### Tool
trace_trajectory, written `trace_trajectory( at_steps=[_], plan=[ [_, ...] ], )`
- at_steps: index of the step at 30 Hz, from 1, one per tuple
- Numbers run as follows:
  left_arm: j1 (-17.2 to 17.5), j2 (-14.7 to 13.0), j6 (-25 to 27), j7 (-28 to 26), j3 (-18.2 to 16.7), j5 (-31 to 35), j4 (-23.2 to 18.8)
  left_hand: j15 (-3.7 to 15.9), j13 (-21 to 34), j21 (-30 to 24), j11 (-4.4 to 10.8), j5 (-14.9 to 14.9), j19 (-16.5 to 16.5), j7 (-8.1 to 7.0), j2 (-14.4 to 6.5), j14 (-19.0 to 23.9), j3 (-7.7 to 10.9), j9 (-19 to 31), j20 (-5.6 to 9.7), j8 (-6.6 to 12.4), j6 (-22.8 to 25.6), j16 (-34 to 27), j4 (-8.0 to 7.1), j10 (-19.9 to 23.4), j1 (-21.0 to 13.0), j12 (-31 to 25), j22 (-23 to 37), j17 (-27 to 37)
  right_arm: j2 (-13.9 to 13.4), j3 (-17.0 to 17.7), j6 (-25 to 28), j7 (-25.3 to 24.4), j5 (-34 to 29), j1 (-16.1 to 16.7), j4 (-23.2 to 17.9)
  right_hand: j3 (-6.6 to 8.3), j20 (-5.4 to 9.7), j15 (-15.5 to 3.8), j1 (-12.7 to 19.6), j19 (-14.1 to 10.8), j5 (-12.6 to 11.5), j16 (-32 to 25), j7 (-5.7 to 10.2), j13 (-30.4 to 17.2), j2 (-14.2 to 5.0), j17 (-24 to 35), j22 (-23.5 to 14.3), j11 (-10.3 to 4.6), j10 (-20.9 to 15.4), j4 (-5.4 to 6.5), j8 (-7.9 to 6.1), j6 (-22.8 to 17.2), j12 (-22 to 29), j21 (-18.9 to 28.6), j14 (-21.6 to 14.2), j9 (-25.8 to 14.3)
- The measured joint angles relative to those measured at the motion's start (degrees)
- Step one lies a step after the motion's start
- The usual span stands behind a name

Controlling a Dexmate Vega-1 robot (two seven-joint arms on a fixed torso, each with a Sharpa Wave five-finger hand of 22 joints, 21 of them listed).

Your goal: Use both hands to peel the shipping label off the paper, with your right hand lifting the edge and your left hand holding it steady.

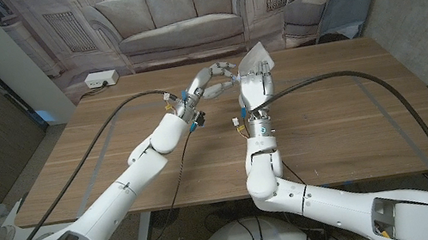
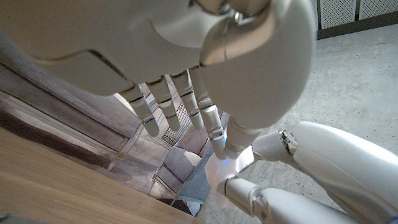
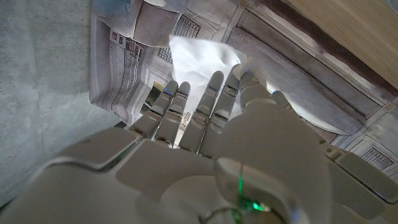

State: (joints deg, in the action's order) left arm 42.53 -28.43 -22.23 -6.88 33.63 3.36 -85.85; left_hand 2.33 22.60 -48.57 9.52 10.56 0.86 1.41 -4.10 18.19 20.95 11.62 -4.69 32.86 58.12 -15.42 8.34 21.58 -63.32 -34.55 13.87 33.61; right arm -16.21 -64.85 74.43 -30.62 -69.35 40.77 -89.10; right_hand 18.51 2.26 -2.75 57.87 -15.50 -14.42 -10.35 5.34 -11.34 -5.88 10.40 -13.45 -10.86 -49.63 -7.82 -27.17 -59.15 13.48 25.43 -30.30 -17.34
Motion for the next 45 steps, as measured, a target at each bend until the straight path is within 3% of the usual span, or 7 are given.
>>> trace_trajectory(
  at_steps=[4,11,35,37,41,45],
  plan=[
    [-0.19,0.11,-0.01,-0.70,0.08,0.75,0.14,0.02,-0.02,-0.49,0.20,0.07,0.58,0.13,-0.95,0.36,1.23,0.70,0.18,0.54,1.06,0.00,0.10,0.81,-0.94,0.00,-0.31,0.26,-0.10,0.32,-0.37,-1.01,0.41,0.17,-0.14,0.00,0.00,0.00,0.00,0.00,0.00,0.00,0.00,-0.20,0.00,0.00,0.00,-0.01,-0.03,0.00,-0.07,0.00,0.00,0.22,0.00,-0.10],
    [-0.40,0.28,-0.04,-1.10,0.19,1.08,0.54,0.02,-0.02,-0.72,0.20,0.06,0.90,0.12,-2.14,0.35,1.54,1.47,0.50,0.85,1.06,0.41,-0.21,0.80,-0.76,-0.26,-0.57,0.26,-0.21,0.73,-1.08,-2.19,1.20,0.26,-0.15,0.00,0.00,0.00,0.00,0.00,0.01,0.00,0.00,-0.30,0.00,0.00,0.00,-0.23,-0.26,0.00,-0.21,0.01,0.00,0.21,0.00,-0.10],
    [-1.36,1.91,-1.20,0.45,0.07,-2.12,3.69,0.11,0.14,-2.34,0.82,-0.18,1.50,0.13,-2.53,2.29,2.10,1.49,1.10,1.52,1.02,0.41,-0.30,2.66,-0.38,-1.11,-1.10,1.06,-0.91,0.73,-2.92,-1.51,3.35,-0.51,0.15,0.22,-0.35,0.00,-1.14,0.33,0.02,0.00,1.46,-0.29,0.10,0.10,0.15,-0.68,0.90,0.42,-0.12,0.43,-0.49,0.63,0.00,0.34],
    [-1.36,1.92,-1.23,0.46,0.06,-2.15,3.69,0.11,0.14,-2.34,0.92,-0.18,1.50,0.14,-2.53,2.29,2.10,1.49,1.10,1.52,1.02,0.41,-0.30,2.77,-0.39,-1.11,-1.10,1.21,-1.11,0.90,-3.15,-1.53,3.57,-0.47,-0.24,-0.66,-1.17,0.00,-4.06,0.71,0.73,0.00,2.14,-0.29,0.40,0.15,0.15,-0.40,2.39,1.82,0.73,1.82,-0.99,0.95,0.00,1.00],
    [-1.16,1.96,-1.25,0.38,-0.01,-2.17,3.57,0.11,0.14,-2.34,1.02,-0.21,1.49,0.15,-2.52,2.29,2.21,1.49,1.10,1.53,1.01,0.40,-0.34,2.86,-0.39,-1.54,-1.10,1.32,-2.07,1.27,-4.20,-0.75,4.80,-0.16,-2.11,-3.21,-2.92,0.02,-11.00,2.05,2.19,0.00,1.92,-0.29,1.95,0.43,0.30,1.05,6.26,4.64,4.44,7.17,-1.84,1.11,1.88,3.51],
    [-0.94,1.99,-1.31,0.21,-0.06,-2.15,3.26,0.03,0.14,-2.71,0.80,-0.22,1.49,0.15,-2.52,2.63,2.43,1.49,1.10,1.53,1.00,0.40,-0.27,3.10,-0.39,-1.54,-1.10,1.32,-3.05,1.53,-4.65,0.75,5.84,0.10,-4.14,-4.36,-4.22,-0.01,-13.83,3.43,2.23,0.00,1.92,-0.29,3.23,0.46,0.42,2.04,9.43,5.79,6.70,10.84,-2.26,1.11,3.48,4.46]
  ],
)
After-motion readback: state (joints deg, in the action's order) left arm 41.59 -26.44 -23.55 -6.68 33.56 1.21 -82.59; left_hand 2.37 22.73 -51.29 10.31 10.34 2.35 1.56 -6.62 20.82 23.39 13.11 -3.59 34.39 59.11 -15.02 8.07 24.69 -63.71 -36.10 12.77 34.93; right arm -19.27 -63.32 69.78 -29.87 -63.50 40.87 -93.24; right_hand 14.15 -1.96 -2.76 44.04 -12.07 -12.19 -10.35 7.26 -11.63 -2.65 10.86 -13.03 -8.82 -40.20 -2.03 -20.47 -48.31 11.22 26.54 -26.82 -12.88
